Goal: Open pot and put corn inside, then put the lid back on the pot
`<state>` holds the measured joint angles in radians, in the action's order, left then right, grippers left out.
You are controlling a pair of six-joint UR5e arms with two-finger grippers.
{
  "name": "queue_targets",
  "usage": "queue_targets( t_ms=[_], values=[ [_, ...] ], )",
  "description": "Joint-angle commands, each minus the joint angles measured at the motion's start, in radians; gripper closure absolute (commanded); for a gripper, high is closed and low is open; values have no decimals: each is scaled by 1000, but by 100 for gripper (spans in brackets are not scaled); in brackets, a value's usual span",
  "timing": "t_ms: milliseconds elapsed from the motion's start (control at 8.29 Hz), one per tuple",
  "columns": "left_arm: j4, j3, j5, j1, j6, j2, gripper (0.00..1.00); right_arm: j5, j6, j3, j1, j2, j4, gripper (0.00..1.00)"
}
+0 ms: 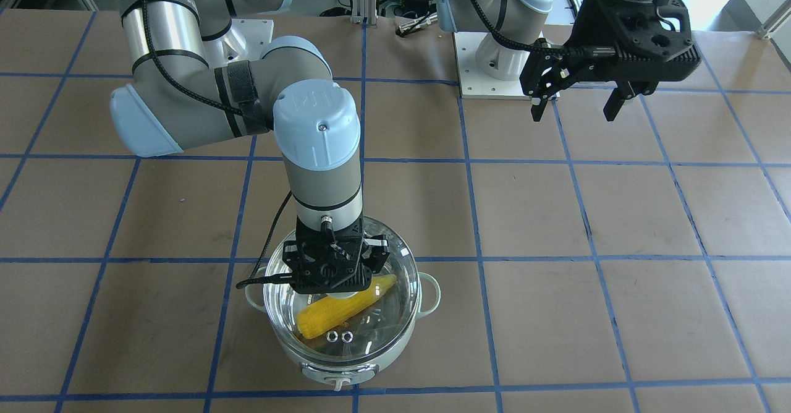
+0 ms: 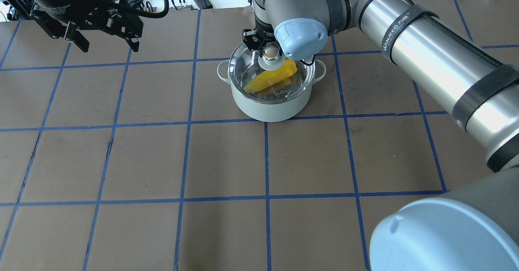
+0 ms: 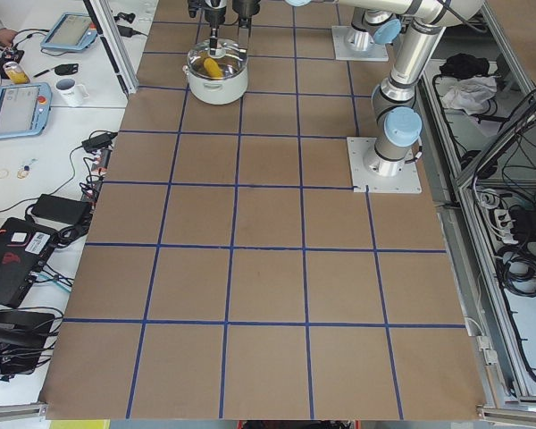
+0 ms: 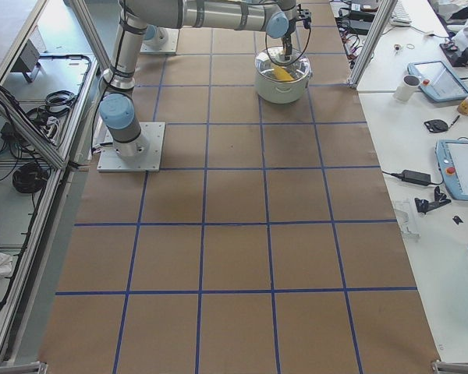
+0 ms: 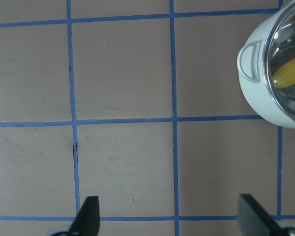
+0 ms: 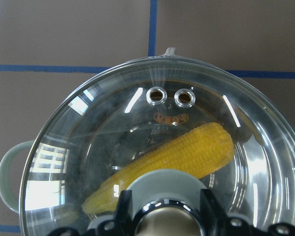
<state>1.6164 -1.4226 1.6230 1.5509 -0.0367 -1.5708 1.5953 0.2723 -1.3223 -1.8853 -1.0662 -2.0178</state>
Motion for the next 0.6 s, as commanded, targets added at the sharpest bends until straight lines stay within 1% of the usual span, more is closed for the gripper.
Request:
queue_targets(
  t_ms=[0,482],
  values=[
    [-4,-2,-3,0,3,3,0,0,-2,-3,0,2,-10,73],
    [-7,-1,0,0,-2,3,0,2,-2,-5,0,3,-28,73]
  ],
)
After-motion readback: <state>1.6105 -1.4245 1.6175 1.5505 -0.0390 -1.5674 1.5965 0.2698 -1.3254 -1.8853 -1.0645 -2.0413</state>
